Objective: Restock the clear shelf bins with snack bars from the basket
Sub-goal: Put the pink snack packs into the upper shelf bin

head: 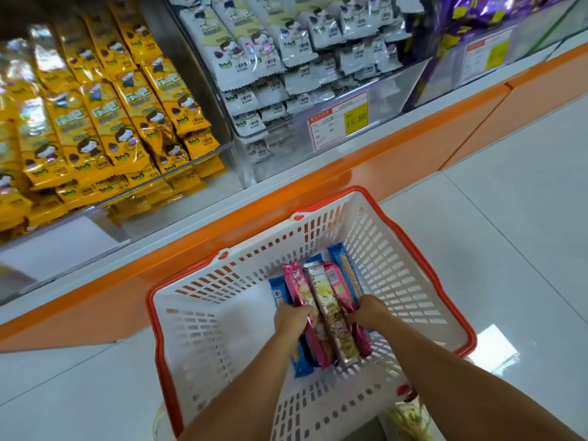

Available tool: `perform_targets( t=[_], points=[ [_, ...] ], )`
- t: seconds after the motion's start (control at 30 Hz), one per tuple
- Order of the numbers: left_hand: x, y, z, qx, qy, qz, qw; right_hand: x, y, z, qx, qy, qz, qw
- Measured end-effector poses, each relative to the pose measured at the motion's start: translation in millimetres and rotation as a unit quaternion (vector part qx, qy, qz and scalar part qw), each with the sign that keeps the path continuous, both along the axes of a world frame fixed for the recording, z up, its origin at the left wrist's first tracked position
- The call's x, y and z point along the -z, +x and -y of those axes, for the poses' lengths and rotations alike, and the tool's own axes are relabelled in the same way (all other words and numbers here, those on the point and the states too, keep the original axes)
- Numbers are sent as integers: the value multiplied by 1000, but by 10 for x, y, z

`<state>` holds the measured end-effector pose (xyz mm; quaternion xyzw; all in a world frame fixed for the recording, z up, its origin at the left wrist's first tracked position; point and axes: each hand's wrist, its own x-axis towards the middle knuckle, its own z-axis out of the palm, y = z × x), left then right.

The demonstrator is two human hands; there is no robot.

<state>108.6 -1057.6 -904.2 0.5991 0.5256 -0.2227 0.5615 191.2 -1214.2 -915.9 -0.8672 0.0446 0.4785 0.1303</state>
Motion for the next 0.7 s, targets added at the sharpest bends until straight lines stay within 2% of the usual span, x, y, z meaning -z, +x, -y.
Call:
perform_targets(
  t=[0.1,0.27,0.33,0.43,0.53,0.63,0.7],
  points=[
    [-203,-60,-194,-11,-10,29,999,-104,-33,-5,34,33,33,998],
    [-684,-186,-377,-78,-189,101,974,-470,48,0,130,151,57,978],
    [-856,-229,-400,-92,-238,126,959,-769,63,8,224,251,18,942],
    [-1152,-283,-400,-83,-298,172,935,-1254,-22,46,357,401,-117,835],
    [-1396,-349,-368,-66,-324,224,917,-1703,-220,70,333,442,-165,817],
    [-1603,-375,-328,-52,-314,249,915,-2054,-433,11,305,481,-193,799],
    [-1741,-386,-315,-36,-295,266,917,-2284,-541,-54,227,496,-178,819]
  ],
)
